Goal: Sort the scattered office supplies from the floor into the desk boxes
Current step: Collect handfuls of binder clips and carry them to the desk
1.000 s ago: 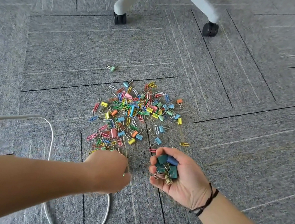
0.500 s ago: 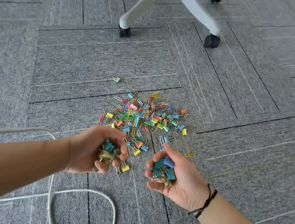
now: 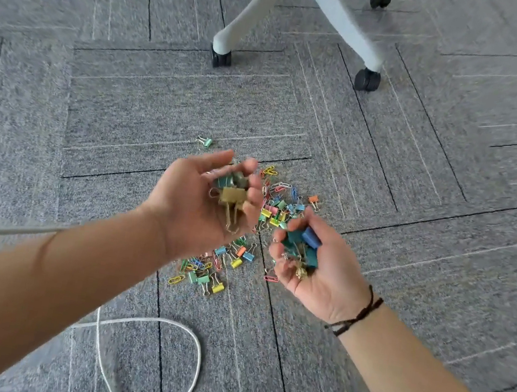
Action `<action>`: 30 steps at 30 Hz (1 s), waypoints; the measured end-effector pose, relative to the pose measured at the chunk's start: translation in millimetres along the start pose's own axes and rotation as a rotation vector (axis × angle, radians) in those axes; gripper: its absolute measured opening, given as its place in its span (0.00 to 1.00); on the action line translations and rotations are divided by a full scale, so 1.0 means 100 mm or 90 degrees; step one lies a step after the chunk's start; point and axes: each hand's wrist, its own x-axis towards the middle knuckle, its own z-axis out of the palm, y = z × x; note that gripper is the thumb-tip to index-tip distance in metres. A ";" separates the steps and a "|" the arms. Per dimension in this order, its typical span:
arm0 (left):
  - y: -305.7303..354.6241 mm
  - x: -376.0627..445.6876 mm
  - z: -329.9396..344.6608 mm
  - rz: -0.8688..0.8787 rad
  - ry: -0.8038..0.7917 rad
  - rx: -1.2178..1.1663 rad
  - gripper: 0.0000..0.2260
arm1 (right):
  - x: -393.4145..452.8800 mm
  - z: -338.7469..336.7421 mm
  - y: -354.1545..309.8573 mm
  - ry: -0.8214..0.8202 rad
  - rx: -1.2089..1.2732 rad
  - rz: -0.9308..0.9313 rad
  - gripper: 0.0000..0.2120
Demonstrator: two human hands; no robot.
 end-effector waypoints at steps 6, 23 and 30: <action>0.14 -0.71 1.08 0.052 -0.101 -0.140 0.11 | -0.87 0.65 -0.44 0.026 0.047 0.027 0.21; 1.24 -4.81 4.44 0.262 0.244 -0.234 0.15 | -4.98 4.35 -2.17 0.034 0.071 0.118 0.17; 1.87 -5.94 4.58 0.373 0.241 -0.381 0.12 | -5.41 5.70 -2.27 -0.012 -0.029 0.146 0.15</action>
